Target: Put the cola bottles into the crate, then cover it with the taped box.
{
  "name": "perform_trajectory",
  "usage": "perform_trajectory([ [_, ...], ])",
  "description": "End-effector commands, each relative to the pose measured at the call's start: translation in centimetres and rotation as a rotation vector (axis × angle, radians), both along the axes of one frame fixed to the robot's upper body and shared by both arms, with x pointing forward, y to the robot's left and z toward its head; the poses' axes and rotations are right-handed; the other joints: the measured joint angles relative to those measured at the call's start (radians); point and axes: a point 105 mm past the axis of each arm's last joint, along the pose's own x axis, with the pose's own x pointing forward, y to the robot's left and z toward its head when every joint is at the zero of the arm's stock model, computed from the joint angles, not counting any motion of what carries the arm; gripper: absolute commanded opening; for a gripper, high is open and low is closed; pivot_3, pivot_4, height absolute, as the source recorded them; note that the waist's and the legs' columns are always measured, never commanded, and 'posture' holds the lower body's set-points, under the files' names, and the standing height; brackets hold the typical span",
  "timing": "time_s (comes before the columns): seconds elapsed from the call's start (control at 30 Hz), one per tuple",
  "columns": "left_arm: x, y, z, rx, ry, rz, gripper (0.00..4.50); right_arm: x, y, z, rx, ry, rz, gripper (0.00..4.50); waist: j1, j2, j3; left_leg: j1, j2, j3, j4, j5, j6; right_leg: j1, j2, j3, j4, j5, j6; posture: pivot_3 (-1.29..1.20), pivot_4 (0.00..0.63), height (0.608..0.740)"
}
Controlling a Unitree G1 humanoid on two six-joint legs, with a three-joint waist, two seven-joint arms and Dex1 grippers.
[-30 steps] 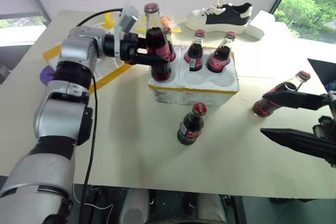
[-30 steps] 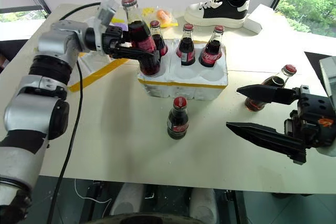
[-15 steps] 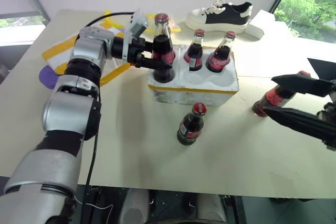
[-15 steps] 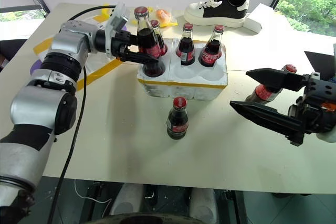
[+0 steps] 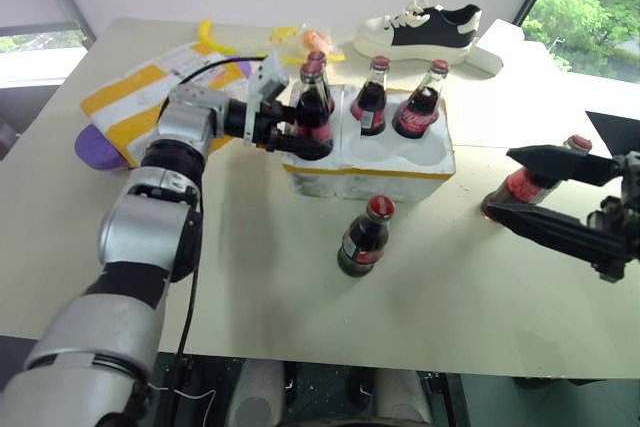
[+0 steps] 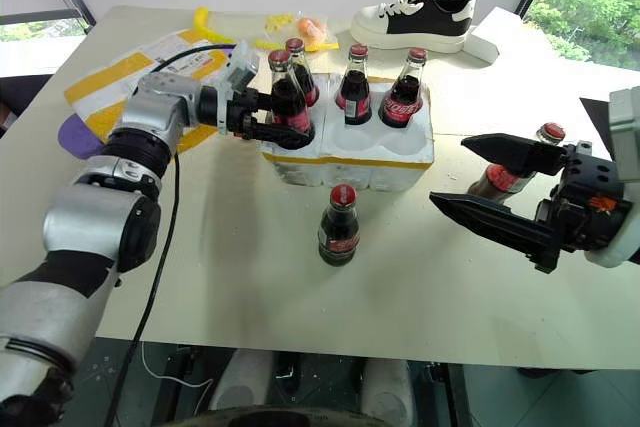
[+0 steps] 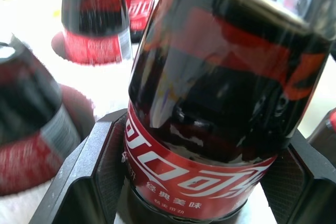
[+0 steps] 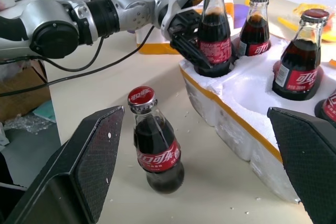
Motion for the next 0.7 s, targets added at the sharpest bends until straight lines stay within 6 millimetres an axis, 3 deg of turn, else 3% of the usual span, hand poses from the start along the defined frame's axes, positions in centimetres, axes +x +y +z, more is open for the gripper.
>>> perform_trajectory([
  [0.03, -0.1, 0.0, -0.3, 0.020, -0.020, -0.011, 3.90, -0.1, -0.5, 0.4, 0.003, -0.047, -0.013, 4.50, -0.001, 0.000, 0.000, 0.000, 0.000, 0.000, 0.000, 0.000, 0.000, 0.000, 0.000, 0.000, 0.000, 0.000, 0.000, 0.00, 0.150, 0.740],
  [0.1, -0.1, 0.1, -0.6, 0.030, -0.017, -0.006, 4.41, 0.0, -0.6, 0.3, 0.004, -0.052, -0.015, 4.50, -0.001, 0.000, 0.000, 0.001, 0.000, 0.000, 0.000, 0.000, 0.000, 0.000, 0.000, 0.000, 0.001, 0.000, 0.000, 0.00, 0.150, 0.740],
  [0.3, -0.1, 0.5, -0.8, 0.030, -0.011, 0.004, 4.41, 0.2, -0.7, -0.1, 0.008, -0.059, -0.019, 4.50, -0.002, 0.001, 0.000, 0.003, 0.000, 0.000, 0.000, 0.000, 0.000, 0.001, 0.000, 0.001, 0.004, 0.000, 0.000, 0.00, 0.150, 0.740],
  [0.53, -1.5, 3.9, 3.4, -0.050, -0.057, -0.022, 4.41, 0.8, -1.3, -0.3, -0.001, -0.069, -0.043, 4.50, -0.020, 0.001, 0.000, 0.003, 0.001, 0.001, 0.000, 0.000, -0.001, 0.000, 0.001, 0.002, 0.005, 0.000, 0.000, 0.00, 0.150, 0.740],
  [0.63, -3.7, 7.3, 6.2, -0.068, -0.082, -0.003, 4.41, 0.8, -1.3, -1.0, -0.024, -0.056, -0.038, 4.50, -0.032, 0.001, 0.000, 0.003, 0.001, 0.000, 0.000, 0.000, -0.001, 0.000, 0.001, 0.002, 0.005, 0.000, 0.000, 0.00, 0.150, 0.740],
  [0.7, -5.9, 9.0, 7.1, -0.056, -0.073, -0.001, 4.41, 0.7, -1.1, -1.5, -0.042, -0.044, -0.023, 4.50, -0.038, 0.001, 0.000, 0.004, 0.002, 0.000, -0.001, 0.001, -0.001, 0.000, 0.001, 0.003, 0.005, 0.000, 0.000, 0.00, 0.150, 0.740],
])
